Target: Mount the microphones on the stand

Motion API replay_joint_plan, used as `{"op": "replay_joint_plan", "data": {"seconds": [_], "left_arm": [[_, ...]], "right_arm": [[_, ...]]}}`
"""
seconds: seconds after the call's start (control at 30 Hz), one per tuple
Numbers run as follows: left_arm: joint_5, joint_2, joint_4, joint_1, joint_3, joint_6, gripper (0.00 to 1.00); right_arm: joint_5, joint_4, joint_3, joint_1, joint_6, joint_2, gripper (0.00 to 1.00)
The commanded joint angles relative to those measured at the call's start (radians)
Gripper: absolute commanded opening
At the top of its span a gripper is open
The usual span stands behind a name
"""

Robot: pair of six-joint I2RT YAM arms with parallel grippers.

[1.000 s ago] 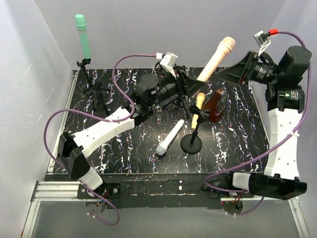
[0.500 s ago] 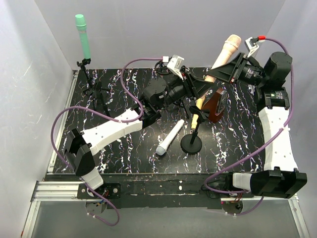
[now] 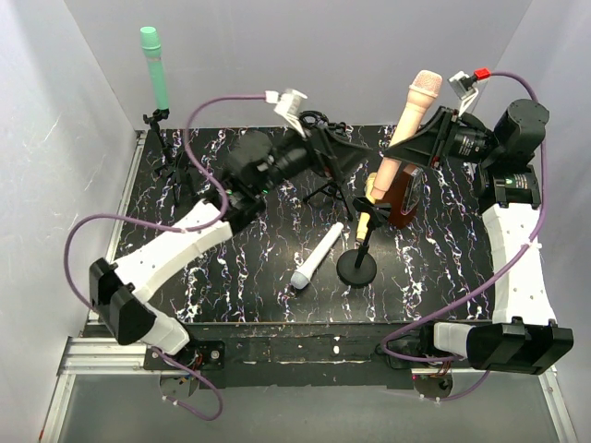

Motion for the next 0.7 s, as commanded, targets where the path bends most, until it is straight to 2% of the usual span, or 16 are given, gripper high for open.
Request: {"op": "replay_joint_plan", "data": {"seconds": [0.0,0.2,0.37,0.53,0.67], "left_arm": [[0.146,-0.083,-0.129,0.106,0.073,-0.042,0.98],[0.330,0.013,-0.180,0.133,0.236,-0.085,0.98],[0.447,0.098,-0.128,0.133,0.325,-0.143,0.98],[0.502,0.116,-0.088,0.133,0.302,-0.166,0.98],[0.542,0.084,-0.011,0.132,0.197,-0.209,0.98]], "right_arm": [[-0.149,0.008,0.059,0.005,-0.117,-0.026,0.01],[-0.235,-0.003,0.073,0.010,-0.134,-0.037,0.01],[-0.272,0.011,0.050,0.020,-0.125,-0.053,0.01],[-0.274,0.135,0.020,0.023,-0.032,-0.064,0.01],[-0.272,0.210,0.036,0.023,0.036,-0.055,0.01]]}}
